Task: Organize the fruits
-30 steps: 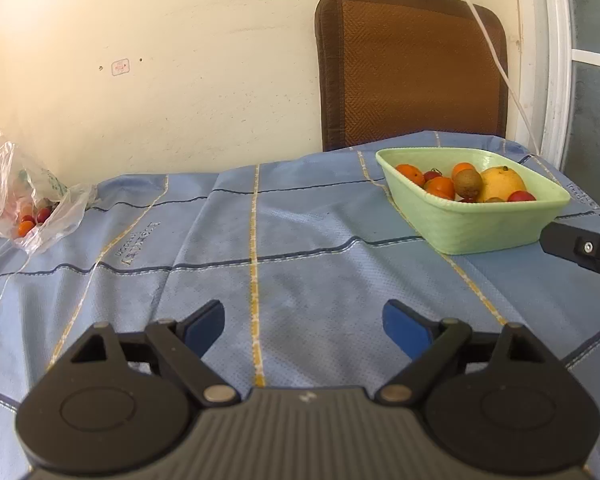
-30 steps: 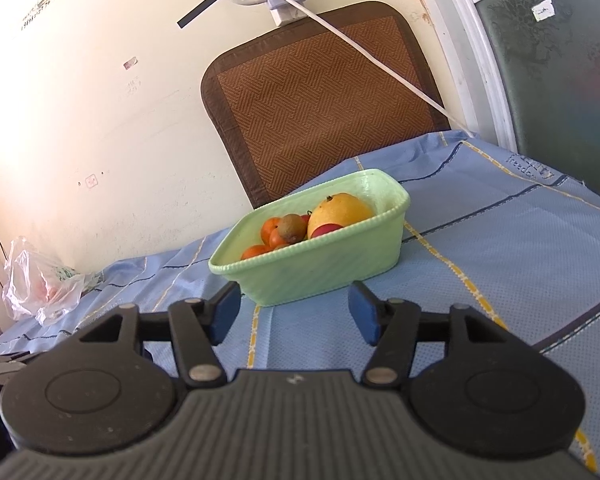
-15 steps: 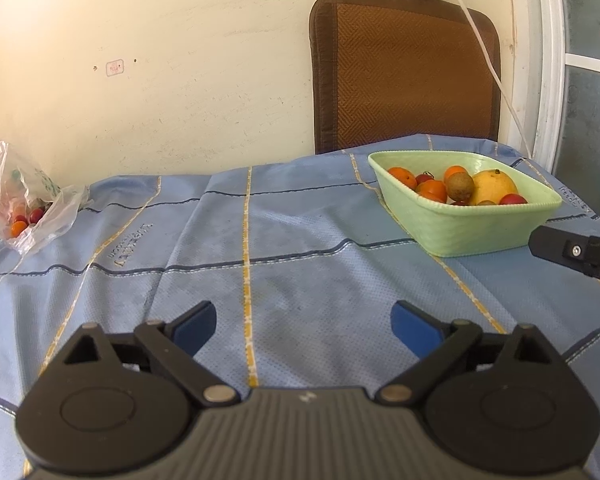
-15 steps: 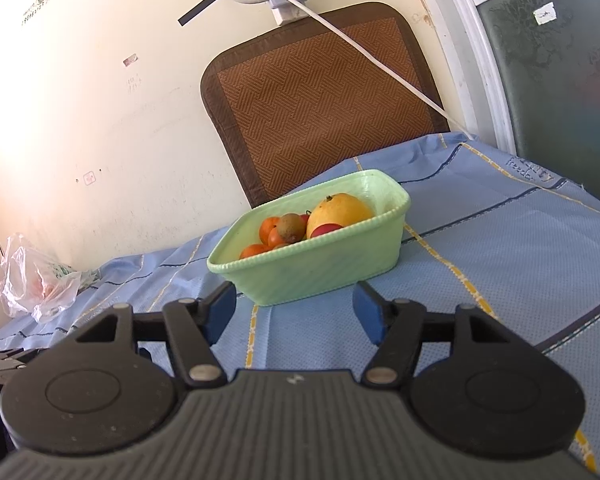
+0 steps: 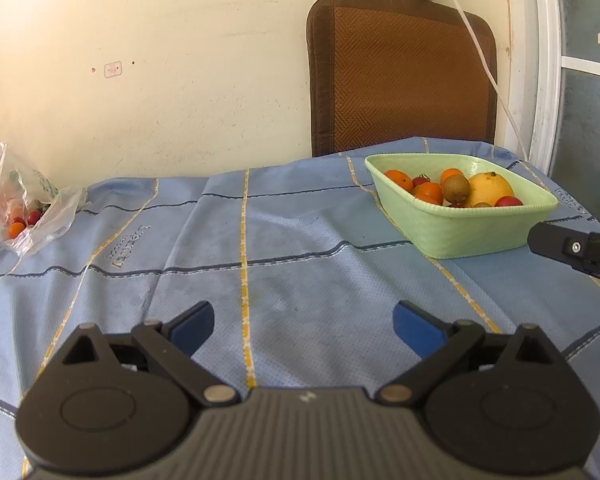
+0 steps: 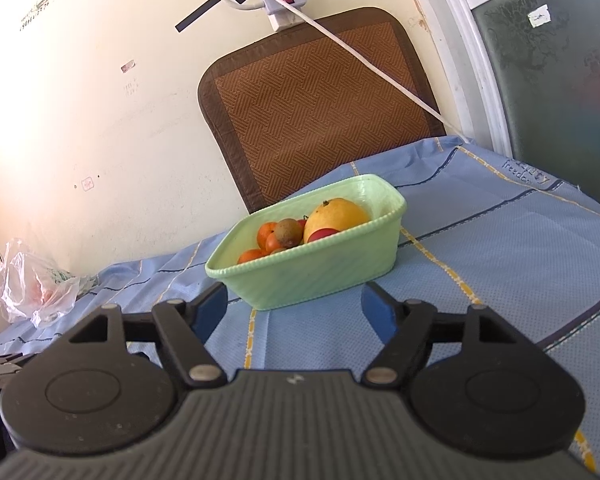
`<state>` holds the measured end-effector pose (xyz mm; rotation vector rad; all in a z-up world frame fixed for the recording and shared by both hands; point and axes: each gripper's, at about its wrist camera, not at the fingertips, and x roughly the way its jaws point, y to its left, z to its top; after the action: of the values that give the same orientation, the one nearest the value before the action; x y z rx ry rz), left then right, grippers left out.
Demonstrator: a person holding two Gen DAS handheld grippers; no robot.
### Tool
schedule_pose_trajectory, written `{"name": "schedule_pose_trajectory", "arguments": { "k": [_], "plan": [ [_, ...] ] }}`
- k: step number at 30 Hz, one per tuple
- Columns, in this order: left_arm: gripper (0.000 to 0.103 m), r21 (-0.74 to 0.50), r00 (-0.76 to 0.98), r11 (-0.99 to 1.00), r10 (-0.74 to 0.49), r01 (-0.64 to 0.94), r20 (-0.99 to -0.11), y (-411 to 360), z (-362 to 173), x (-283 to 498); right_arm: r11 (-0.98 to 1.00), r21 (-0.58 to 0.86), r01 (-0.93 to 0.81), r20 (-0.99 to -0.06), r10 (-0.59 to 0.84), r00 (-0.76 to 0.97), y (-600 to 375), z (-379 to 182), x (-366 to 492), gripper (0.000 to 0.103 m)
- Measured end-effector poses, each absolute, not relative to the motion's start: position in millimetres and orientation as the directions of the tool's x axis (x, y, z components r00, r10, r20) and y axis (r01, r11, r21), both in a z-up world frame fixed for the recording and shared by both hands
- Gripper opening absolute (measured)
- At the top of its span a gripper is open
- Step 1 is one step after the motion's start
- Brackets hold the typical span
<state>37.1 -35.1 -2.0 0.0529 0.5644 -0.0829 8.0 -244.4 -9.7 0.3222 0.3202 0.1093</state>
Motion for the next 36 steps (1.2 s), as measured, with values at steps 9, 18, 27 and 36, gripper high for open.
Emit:
{"name": "schedule_pose_trajectory", "arguments": {
  "k": [9, 18, 27, 36],
  "plan": [
    [0.103, 0.039, 0.849, 0.993, -0.074, 0.110, -0.522, -37.4, -1.5, 34.2, 0.944, 0.327, -0.047, -0.289, 0.147, 0.946, -243.2, -9.1, 6.3, 0.076],
    [0.103, 0.042, 0.852, 0.992, -0.082, 0.120, -0.518, -37.2, -1.3, 33.7, 0.947, 0.319, -0.032, -0.292, 0.130, 0.947, -241.7, -8.7, 6.3, 0.076],
    [0.103, 0.046, 0.847, 0.990, -0.088, 0.131, -0.524, -37.5, -1.8, 35.1, 0.951, 0.308, -0.035, -0.298, 0.132, 0.945, -241.6, -8.9, 7.3, 0.078],
    [0.103, 0.042, 0.845, 0.990, -0.090, 0.131, -0.528, -36.8, -2.1, 36.0, 0.951, 0.307, -0.042, -0.297, 0.138, 0.945, -241.0, -8.8, 7.3, 0.081]
  ]
}}
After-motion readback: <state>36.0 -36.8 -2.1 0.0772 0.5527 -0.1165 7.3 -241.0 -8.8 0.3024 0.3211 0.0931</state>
